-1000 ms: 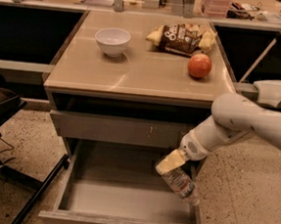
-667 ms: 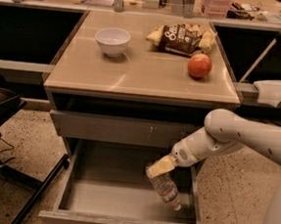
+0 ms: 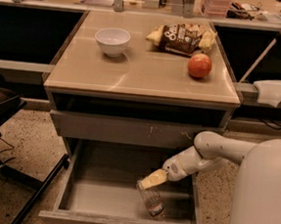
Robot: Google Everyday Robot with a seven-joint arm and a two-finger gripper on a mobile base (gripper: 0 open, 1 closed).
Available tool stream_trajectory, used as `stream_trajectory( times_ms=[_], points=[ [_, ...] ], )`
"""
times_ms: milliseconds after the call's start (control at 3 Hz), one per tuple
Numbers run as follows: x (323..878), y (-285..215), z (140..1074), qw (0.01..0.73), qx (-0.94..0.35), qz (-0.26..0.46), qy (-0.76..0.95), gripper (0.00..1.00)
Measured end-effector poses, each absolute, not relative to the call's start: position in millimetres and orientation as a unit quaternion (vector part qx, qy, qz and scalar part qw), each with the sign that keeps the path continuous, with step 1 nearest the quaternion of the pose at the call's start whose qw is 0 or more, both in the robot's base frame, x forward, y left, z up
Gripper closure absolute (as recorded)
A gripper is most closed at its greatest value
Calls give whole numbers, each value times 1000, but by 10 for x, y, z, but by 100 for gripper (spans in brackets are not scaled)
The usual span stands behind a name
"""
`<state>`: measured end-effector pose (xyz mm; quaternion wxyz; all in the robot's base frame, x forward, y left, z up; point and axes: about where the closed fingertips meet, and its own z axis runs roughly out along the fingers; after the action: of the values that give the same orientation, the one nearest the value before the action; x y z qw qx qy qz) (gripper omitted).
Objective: Place water bottle into middle drawer
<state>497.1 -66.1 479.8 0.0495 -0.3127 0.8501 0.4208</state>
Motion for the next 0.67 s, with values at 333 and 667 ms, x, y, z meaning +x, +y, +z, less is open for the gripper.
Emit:
stream_trajectory(
  times_ms=[333,667],
  points=[
    [4894,-810,4716,63,-296,440,846,100],
    [4789,-1073,4916,111,-266,431,855,100]
  ],
)
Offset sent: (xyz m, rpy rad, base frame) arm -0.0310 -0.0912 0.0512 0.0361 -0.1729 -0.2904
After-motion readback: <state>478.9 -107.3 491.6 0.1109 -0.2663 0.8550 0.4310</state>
